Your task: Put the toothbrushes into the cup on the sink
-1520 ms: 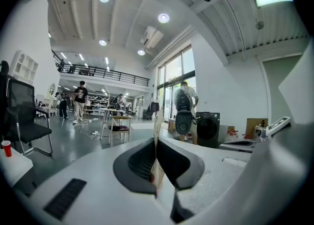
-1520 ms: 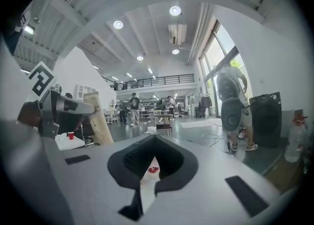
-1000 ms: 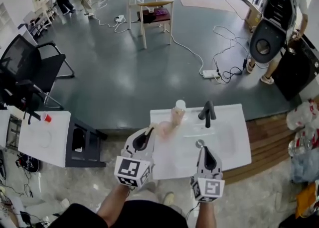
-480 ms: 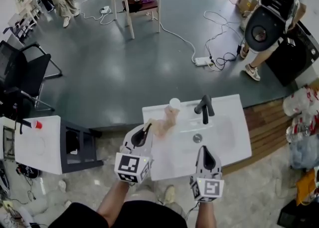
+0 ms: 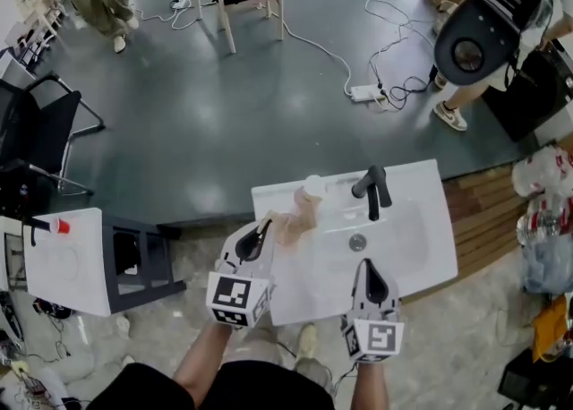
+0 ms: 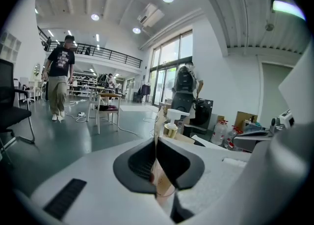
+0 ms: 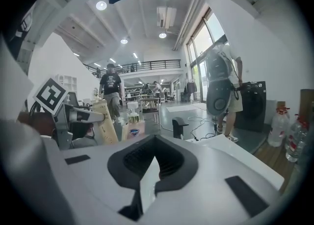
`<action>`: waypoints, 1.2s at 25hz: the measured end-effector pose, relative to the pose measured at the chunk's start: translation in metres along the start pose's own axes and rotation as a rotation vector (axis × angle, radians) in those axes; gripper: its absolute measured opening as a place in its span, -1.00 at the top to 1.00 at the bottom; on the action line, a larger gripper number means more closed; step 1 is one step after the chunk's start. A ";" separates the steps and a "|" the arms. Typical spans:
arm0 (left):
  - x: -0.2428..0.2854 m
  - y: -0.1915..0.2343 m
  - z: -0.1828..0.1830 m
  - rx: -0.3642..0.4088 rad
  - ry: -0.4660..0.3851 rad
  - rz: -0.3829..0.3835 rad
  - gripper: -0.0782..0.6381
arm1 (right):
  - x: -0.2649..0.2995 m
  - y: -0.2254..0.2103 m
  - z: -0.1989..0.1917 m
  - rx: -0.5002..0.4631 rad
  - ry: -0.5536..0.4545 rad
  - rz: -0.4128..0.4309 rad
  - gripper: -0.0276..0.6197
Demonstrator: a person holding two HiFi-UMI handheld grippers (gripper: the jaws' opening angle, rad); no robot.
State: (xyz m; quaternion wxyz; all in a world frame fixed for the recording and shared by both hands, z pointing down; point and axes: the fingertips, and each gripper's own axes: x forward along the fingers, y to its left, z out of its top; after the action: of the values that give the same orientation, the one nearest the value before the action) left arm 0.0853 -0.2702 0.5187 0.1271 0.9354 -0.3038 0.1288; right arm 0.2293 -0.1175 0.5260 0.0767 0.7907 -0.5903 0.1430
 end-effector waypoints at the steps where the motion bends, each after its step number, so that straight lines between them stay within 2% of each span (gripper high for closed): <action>1: 0.002 0.000 -0.003 0.000 0.004 0.000 0.76 | 0.001 -0.001 -0.004 0.001 -0.001 0.006 0.92; 19: 0.023 0.013 -0.046 -0.020 0.085 0.020 0.76 | 0.014 -0.011 -0.033 0.024 0.054 -0.005 0.92; 30: 0.025 0.014 -0.049 -0.005 0.090 0.025 0.76 | 0.017 -0.010 -0.039 0.033 0.058 0.004 0.92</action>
State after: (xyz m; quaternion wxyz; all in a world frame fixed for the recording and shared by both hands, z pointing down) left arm 0.0882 -0.2791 0.5750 0.1413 0.9245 -0.3096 0.1717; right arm 0.2379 -0.1187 0.5687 0.0804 0.7862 -0.5869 0.1759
